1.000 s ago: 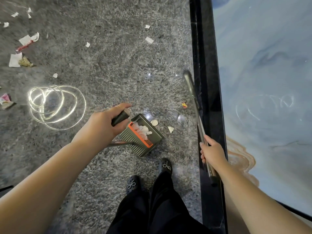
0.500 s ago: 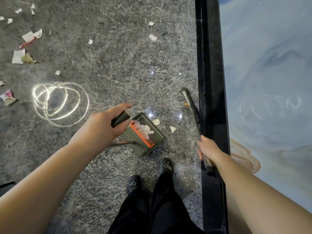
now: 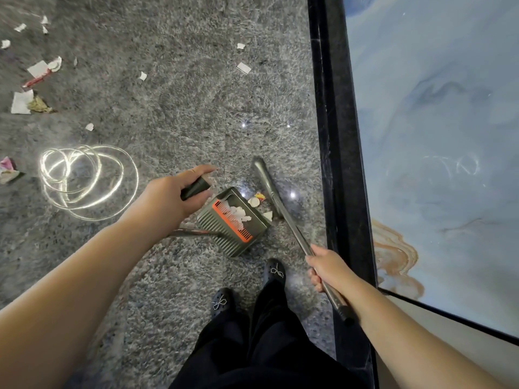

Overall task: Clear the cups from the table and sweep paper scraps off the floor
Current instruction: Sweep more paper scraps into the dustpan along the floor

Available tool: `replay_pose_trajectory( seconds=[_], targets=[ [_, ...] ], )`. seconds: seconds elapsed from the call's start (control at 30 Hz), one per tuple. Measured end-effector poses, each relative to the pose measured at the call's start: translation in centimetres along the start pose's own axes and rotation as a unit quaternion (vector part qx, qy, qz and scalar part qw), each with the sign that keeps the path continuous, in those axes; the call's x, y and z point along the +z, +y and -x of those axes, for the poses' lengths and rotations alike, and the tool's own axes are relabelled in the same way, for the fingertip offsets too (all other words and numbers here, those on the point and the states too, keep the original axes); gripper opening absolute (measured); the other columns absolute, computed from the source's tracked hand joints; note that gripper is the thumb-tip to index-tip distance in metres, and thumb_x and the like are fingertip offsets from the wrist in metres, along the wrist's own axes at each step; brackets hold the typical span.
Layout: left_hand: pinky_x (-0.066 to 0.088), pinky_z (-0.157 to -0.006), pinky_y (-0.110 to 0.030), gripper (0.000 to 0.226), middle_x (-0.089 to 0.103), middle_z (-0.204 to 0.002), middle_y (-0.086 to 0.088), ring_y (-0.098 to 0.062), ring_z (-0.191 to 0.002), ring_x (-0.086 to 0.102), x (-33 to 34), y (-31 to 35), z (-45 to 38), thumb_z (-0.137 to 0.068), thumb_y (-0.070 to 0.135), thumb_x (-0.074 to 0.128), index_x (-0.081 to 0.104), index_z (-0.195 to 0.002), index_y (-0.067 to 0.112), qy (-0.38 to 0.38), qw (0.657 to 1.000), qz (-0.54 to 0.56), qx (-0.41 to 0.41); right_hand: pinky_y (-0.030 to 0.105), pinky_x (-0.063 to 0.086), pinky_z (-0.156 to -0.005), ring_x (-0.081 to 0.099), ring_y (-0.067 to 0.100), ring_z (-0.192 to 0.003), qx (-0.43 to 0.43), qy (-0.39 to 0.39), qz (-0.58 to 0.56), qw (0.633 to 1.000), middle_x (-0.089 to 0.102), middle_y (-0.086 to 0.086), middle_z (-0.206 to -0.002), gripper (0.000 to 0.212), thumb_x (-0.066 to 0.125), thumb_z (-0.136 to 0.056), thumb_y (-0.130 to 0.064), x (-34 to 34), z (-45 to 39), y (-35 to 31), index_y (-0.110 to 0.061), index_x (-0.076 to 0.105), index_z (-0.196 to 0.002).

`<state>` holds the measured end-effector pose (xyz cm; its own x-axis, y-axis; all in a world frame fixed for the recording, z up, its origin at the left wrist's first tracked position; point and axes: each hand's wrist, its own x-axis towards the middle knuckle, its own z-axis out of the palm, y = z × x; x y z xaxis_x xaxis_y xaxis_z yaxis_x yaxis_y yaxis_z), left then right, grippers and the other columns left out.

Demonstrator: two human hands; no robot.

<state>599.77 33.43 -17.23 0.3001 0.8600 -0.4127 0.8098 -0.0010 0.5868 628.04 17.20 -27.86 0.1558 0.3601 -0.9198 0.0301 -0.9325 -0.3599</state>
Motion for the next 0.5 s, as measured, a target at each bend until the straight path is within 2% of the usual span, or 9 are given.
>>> replay_pose_trajectory(
  seconds=[0.1,0.2,0.37,0.5],
  targets=[
    [0.041,-0.041,-0.011,0.041,0.065,-0.073,0.014,-0.002,-0.048,0.059,-1.2,-0.8,0.5,-0.089,0.045,0.064,0.049,-0.120,0.067,-0.010,1.000,-0.011,0.003,0.022,0.032,-0.036,0.036,0.011,-0.039,0.000,0.006,-0.026,1.000,0.040,0.004,-0.058,0.056,0.043,-0.101,-0.011,-0.7,0.3,-0.3,-0.023,0.023,-0.151],
    [0.043,-0.038,-0.015,0.040,0.062,-0.060,0.011,-0.006,-0.040,0.054,-2.2,-1.3,0.2,-0.088,0.045,0.064,0.047,-0.109,0.075,-0.018,1.000,-0.017,0.001,0.023,0.034,-0.036,0.037,0.010,-0.038,-0.006,0.006,-0.019,1.000,0.040,0.004,-0.059,0.057,0.042,-0.101,-0.011,-1.4,-0.4,-0.9,-0.021,0.019,-0.152],
    [0.038,-0.036,-0.011,0.041,0.062,-0.066,0.012,-0.002,-0.040,0.054,-2.0,-1.7,-0.8,-0.089,0.042,0.065,0.049,-0.118,0.066,-0.021,0.999,-0.037,0.005,0.022,0.034,-0.036,0.038,0.008,-0.038,0.011,-0.022,-0.017,1.000,0.040,0.003,-0.061,0.045,0.038,-0.100,-0.010,-0.2,-4.0,-2.2,-0.018,0.034,-0.145],
    [0.039,-0.037,-0.011,0.042,0.061,-0.066,0.012,0.001,-0.042,0.055,-1.9,-2.2,-0.7,-0.090,0.044,0.063,0.047,-0.121,0.066,-0.022,0.998,-0.052,0.013,0.019,0.034,-0.035,0.038,0.008,-0.036,0.029,-0.066,0.007,0.997,0.042,0.002,-0.056,0.055,0.041,-0.100,-0.009,3.5,-4.2,-1.4,-0.023,0.026,-0.150]
  ],
)
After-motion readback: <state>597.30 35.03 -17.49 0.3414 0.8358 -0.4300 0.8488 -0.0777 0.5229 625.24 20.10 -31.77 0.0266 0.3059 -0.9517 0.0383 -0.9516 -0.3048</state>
